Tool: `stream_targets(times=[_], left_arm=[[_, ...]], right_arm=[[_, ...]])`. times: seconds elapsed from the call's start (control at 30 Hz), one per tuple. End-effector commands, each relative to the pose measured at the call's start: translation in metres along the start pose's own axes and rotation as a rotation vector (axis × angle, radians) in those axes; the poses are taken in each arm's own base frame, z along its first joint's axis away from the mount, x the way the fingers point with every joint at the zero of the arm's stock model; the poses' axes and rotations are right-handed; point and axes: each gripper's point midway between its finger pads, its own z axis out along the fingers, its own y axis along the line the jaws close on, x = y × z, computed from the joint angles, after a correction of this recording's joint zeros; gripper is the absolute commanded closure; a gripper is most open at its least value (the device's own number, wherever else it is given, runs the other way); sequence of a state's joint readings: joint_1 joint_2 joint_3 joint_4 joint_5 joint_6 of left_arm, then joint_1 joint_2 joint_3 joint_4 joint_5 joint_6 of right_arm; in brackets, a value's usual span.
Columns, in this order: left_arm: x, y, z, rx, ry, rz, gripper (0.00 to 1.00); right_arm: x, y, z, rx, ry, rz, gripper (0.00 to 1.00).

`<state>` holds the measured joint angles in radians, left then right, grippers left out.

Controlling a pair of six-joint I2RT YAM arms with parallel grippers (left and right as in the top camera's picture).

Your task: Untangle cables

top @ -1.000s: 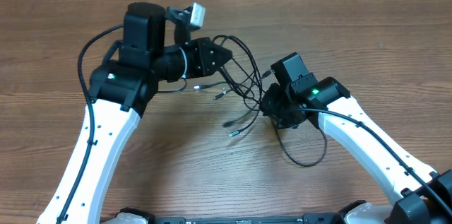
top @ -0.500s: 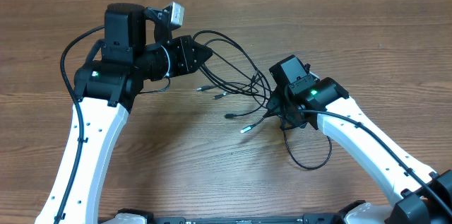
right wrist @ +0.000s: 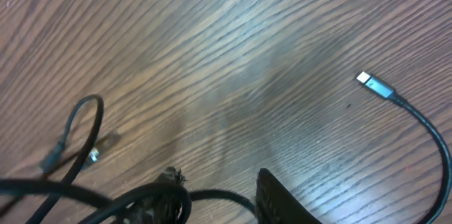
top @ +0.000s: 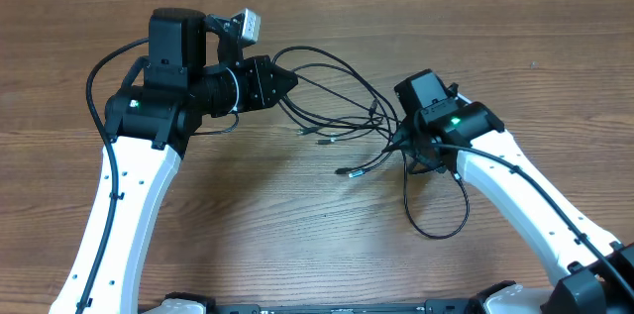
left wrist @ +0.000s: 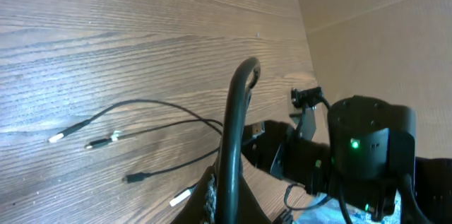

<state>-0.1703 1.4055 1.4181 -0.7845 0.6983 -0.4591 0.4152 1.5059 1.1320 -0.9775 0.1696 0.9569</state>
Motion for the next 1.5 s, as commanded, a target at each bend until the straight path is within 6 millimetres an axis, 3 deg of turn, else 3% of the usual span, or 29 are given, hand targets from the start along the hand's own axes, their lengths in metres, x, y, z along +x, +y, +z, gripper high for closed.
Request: stream_targets(times=[0.0, 0.07, 0.1, 0.17, 0.27, 0.47, 0.57, 0.83, 1.0, 1.27, 1.37, 1.47], left_arm=[[-0.015, -0.007, -0.016, -0.015, -0.075, 0.068, 0.96], [-0.011, -0.013, -0.012, 0.001, -0.061, 0.083, 0.96], [-0.008, -0.022, -0.007, 0.019, -0.053, 0.107, 0.96], [-0.008, -0.032, -0.003, 0.042, -0.056, 0.150, 0.96], [-0.010, -0.043, 0.001, 0.070, -0.071, 0.187, 0.96], [-0.011, -0.044, 0.000, 0.072, -0.077, 0.209, 0.96], [-0.009, -0.043, 0.000, 0.067, -0.070, 0.246, 0.96], [0.016, -0.026, 0.002, 0.018, 0.032, 0.405, 0.96], [0.037, -0.016, 0.000, -0.003, 0.115, 0.447, 0.96], [0.057, -0.043, -0.005, 0.200, 0.168, 0.597, 0.96], [0.060, -0.050, -0.007, 0.246, 0.171, 0.614, 0.96], [0.063, -0.054, -0.008, 0.276, 0.178, 0.607, 0.96]], right_arm=[[-0.008, -0.006, 0.006, -0.006, 0.002, -0.057, 0.70], [0.007, 0.030, 0.002, -0.190, 0.083, -0.222, 0.71], [0.022, 0.061, -0.008, -0.360, 0.136, -0.366, 0.69], [0.034, 0.080, -0.016, -0.458, 0.151, -0.456, 0.67], [0.038, 0.080, -0.015, -0.429, 0.130, -0.481, 0.65], [0.034, 0.054, -0.005, -0.288, 0.110, -0.480, 0.62], [0.037, 0.055, -0.006, -0.297, 0.120, -0.491, 0.52], [0.038, 0.084, -0.016, -0.454, 0.076, -0.679, 0.39], [0.026, 0.109, -0.026, -0.556, -0.033, -0.787, 0.31], [0.014, 0.141, -0.044, -0.688, -0.155, -0.845, 0.28], [-0.004, 0.144, -0.042, -0.641, -0.239, -0.816, 0.28], [-0.028, 0.143, -0.036, -0.561, -0.331, -0.752, 0.38]])
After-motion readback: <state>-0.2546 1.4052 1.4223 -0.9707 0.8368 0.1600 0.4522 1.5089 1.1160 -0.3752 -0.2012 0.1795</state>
